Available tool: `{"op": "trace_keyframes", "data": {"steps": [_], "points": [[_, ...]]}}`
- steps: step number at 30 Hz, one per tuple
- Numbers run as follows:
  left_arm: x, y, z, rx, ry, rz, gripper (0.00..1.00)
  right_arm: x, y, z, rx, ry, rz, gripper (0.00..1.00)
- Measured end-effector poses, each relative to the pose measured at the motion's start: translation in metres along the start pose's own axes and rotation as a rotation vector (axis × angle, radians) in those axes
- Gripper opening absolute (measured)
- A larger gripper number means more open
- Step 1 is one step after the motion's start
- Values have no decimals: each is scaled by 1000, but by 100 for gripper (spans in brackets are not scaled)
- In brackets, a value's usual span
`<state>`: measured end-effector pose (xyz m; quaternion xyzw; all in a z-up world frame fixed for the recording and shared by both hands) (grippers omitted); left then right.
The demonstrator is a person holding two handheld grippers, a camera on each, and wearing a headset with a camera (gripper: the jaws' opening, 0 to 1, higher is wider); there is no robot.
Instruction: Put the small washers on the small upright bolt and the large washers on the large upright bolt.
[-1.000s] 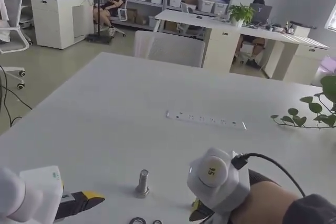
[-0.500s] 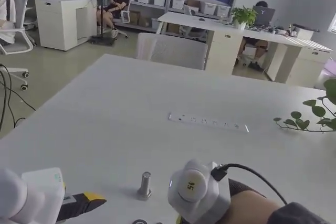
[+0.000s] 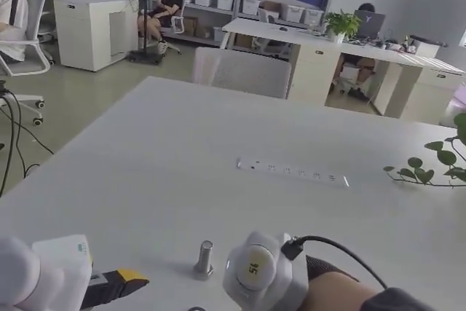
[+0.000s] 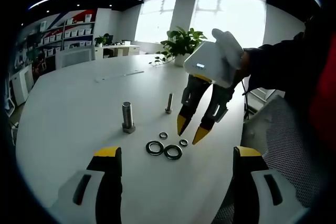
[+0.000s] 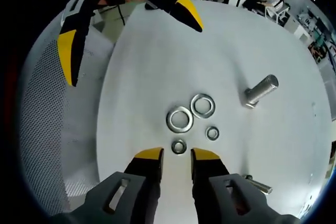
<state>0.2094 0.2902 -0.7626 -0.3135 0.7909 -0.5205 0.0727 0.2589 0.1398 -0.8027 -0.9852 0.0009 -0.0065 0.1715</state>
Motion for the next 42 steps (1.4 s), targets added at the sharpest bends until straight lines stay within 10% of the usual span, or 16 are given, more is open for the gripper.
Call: {"op": "trace_keyframes", "data": {"steps": [42], "points": [[-4, 4, -1, 10, -6, -14, 87, 5, 0, 11, -18, 29, -42, 15]]}}
Point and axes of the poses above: the centre of the closed fingertips' face, and the gripper's own axes: z roughly forward along the fingers, x roughly to its right, y roughly out of its underside, the point moved 7 cm from there along -z, roughly backward along the fingers, and after that the axes turned 2 degrees about y, right-handed, at the moved point
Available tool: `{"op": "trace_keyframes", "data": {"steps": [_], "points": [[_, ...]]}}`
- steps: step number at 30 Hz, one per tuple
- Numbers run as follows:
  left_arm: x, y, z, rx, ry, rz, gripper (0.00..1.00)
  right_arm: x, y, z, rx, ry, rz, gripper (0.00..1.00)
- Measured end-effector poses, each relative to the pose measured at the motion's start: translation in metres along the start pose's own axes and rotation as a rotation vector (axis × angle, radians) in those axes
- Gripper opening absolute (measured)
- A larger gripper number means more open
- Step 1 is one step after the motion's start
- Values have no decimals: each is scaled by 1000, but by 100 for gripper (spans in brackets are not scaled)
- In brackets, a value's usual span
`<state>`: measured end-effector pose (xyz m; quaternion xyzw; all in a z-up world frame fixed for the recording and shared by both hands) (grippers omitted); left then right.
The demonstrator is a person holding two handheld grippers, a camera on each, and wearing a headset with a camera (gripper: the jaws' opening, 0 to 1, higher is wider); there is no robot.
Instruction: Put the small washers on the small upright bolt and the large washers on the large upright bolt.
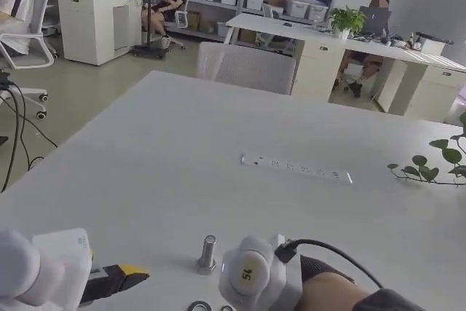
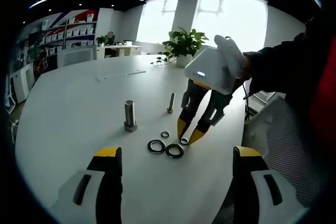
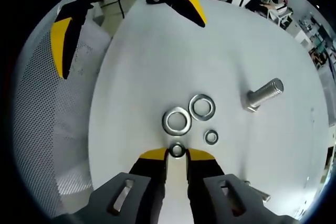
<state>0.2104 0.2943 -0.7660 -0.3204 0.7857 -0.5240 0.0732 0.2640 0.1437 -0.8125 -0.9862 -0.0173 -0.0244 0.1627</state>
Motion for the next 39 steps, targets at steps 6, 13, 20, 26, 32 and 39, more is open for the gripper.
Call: {"op": "trace_keyframes", "data": {"steps": [6, 13, 20, 26, 32, 39], "points": [[0, 0, 0, -2, 0, 1, 87, 0, 0, 0, 2, 1, 3, 14], [0, 0, 0, -2, 1, 0, 86, 0, 1, -1, 4, 1, 13, 14], [1, 0, 1, -4, 3, 3, 87, 1, 6, -4, 1, 1, 24, 14], [1, -1, 1, -5, 5, 6, 87, 3, 11, -11, 3, 8, 42, 14], [1, -2, 2, -4, 6, 9, 87, 5, 17, -20, 5, 23, 60, 14], [1, -2, 3, -7, 8, 11, 87, 6, 25, -33, 13, 44, 85, 14]]}}
Point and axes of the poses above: the centre of the closed fingertips' face, and the gripper's own axes: z roughly forward along the fingers, x roughly to its right, y roughly out of its underside, the point moved 7 cm from there along -z, roughly backward along the fingers, and after that the axes turned 2 degrees about y, right-handed, at the moved point
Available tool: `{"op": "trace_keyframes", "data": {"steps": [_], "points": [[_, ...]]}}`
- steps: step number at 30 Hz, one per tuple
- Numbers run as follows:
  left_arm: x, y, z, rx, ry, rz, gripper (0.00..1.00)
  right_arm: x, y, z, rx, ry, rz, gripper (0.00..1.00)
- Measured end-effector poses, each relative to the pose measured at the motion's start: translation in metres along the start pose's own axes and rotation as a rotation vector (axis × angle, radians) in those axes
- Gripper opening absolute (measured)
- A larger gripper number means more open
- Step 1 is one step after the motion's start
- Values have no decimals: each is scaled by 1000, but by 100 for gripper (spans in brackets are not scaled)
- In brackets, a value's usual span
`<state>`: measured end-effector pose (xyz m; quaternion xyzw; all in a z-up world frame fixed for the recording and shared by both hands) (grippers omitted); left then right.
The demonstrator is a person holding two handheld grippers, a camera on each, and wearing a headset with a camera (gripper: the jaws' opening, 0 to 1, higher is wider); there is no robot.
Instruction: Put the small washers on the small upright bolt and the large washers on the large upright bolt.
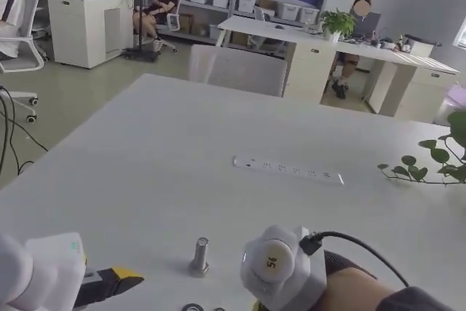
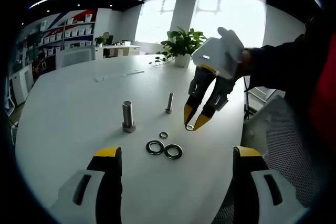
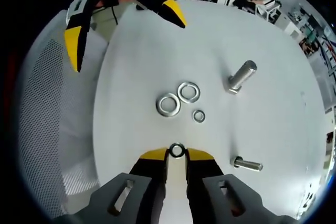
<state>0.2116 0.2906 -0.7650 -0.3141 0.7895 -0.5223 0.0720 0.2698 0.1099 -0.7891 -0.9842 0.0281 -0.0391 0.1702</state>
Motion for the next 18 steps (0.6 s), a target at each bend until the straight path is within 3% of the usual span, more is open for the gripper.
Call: {"op": "trace_keyframes", "data": {"steps": [18], "points": [[2, 0, 5, -13, 7, 3, 87, 10, 31, -37, 11, 75, 85, 14]]}}
Point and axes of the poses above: the centre of the closed fingertips' face, and the gripper's own axes: z roughly forward along the fingers, x roughly to its right, y roughly out of its underside, the point moved 7 cm from there along -z, roughly backward along the fingers, and after that the axes turned 2 degrees about y, right-handed, at the moved point
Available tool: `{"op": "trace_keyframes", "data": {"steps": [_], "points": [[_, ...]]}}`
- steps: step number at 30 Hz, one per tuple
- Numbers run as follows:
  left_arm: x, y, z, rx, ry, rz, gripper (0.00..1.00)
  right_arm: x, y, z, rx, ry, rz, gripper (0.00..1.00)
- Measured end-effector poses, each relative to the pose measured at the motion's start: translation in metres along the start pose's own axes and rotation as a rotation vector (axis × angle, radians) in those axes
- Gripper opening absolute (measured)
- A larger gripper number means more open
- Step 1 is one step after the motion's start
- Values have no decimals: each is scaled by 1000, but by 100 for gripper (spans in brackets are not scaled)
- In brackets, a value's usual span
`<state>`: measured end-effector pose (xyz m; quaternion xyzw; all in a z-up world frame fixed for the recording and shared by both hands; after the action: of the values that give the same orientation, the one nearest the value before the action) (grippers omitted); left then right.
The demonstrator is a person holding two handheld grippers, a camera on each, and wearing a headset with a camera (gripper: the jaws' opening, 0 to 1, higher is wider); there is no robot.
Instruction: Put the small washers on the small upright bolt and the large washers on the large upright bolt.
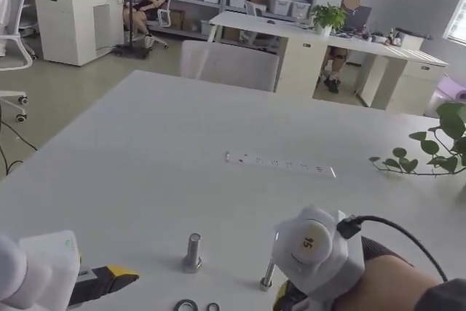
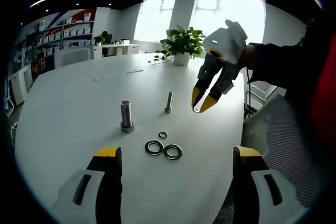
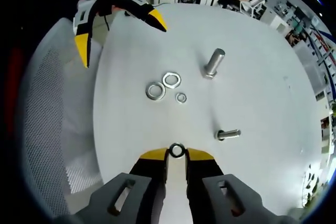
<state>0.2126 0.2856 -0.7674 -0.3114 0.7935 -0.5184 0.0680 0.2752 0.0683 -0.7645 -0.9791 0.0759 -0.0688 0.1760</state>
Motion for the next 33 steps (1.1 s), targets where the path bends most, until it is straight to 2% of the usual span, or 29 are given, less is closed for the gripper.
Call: {"op": "trace_keyframes", "data": {"steps": [12, 22, 33], "points": [[3, -1, 1, -3, 3, 1, 87, 21, 9, -25, 5, 60, 31, 14], [2, -2, -1, -4, -1, 1, 87, 38, -2, -39, 20, 102, 10, 14], [2, -2, -2, -9, 1, 0, 87, 53, -18, -41, 33, 115, -15, 14]]}}
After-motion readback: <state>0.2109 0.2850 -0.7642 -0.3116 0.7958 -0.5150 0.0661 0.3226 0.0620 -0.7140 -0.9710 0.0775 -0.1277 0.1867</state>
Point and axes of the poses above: the centre of the closed fingertips' face, and the gripper's own axes: z roughly forward along the fingers, x roughly to its right, y roughly out of its underside, the point moved 7 cm from there along -z, roughly backward along the fingers, and after that the axes turned 2 degrees about y, right-handed, at the moved point
